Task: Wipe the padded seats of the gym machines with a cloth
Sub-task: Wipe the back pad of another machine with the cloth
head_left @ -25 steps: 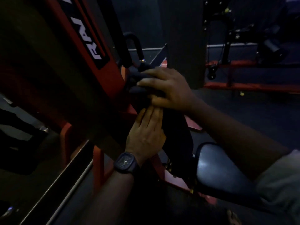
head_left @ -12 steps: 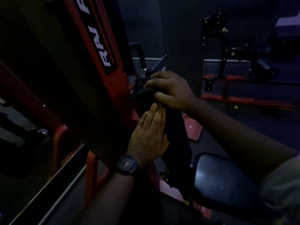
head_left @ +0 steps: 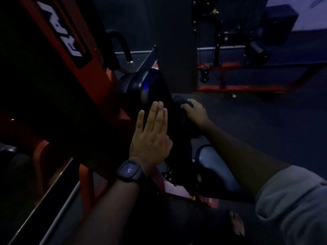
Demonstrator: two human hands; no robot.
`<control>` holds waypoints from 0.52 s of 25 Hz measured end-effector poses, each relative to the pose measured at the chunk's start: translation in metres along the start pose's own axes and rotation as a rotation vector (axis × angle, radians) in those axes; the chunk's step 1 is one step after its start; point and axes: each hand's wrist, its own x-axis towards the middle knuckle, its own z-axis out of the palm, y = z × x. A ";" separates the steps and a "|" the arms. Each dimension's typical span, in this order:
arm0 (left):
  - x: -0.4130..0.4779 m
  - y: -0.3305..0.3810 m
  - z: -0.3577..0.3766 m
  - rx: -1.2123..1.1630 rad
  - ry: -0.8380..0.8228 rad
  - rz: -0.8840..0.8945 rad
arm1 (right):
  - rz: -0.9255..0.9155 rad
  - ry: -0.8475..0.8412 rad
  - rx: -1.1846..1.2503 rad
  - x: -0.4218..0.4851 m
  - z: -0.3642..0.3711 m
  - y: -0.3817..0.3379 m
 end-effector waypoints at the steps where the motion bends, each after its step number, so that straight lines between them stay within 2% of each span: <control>1: -0.002 0.005 0.003 -0.007 -0.012 0.002 | 0.086 0.057 0.137 -0.010 -0.005 0.021; 3: -0.002 0.017 0.005 -0.074 -0.027 -0.008 | 0.286 0.145 0.449 -0.034 -0.011 0.054; 5: 0.004 0.036 0.006 -0.248 -0.053 -0.015 | 0.372 0.181 0.690 -0.057 -0.016 0.074; 7: 0.020 0.063 -0.003 -0.542 -0.116 -0.070 | 0.322 0.182 0.829 -0.073 -0.032 0.075; 10: 0.058 0.107 -0.019 -1.029 -0.377 -0.247 | 0.170 0.221 0.811 -0.081 -0.070 0.062; 11: 0.074 0.123 -0.022 -1.137 -0.414 -0.276 | 0.105 0.234 0.800 -0.081 -0.087 0.057; 13: 0.105 0.156 -0.027 -1.286 -0.363 -0.306 | -0.004 0.277 0.788 -0.081 -0.124 0.052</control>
